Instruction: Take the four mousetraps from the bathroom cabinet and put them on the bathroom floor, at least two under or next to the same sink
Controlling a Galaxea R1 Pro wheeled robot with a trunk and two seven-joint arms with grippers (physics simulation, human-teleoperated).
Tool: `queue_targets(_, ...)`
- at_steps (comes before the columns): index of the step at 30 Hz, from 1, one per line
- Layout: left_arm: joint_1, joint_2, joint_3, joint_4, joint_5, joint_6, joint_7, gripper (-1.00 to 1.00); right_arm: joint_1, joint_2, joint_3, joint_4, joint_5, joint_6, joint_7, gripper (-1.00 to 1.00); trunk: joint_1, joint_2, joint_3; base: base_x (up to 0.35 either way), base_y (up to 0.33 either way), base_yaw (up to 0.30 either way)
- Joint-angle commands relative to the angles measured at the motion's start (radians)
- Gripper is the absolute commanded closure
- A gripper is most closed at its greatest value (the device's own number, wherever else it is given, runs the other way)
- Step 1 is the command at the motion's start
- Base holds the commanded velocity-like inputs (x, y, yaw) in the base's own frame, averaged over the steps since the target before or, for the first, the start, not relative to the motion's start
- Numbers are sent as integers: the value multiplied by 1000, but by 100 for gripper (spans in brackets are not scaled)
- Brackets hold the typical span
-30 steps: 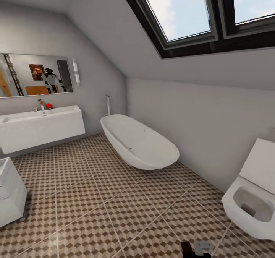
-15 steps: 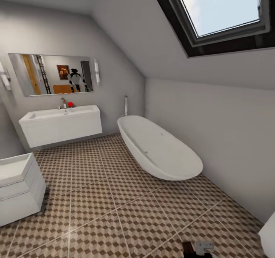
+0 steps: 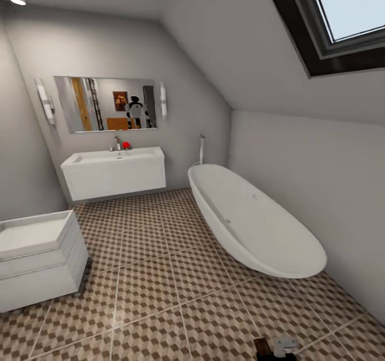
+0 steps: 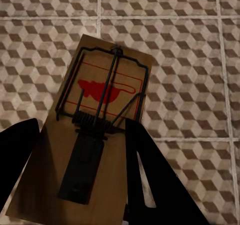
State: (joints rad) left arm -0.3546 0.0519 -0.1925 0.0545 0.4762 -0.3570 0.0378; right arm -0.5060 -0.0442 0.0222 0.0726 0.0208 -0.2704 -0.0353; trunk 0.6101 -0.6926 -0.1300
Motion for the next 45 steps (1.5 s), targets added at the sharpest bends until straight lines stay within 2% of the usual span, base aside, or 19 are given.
queue_targets(1,-2,-1,-8,4,4,-5,2,100,-2,0,2,4,-1,-7,-2,100,1,-1,-2,324,0,300)
queue_targets(32,-2,0,-10,4,4,2,2,100,-2,0,2,4,1,-7,-2,100,1,-1,-2,324,0,299)
queue_targets(45,-2,0,-10,4,4,2,4,100,-2,0,2,4,1,-7,-2,100,1,-1,-2,324,-66,38)
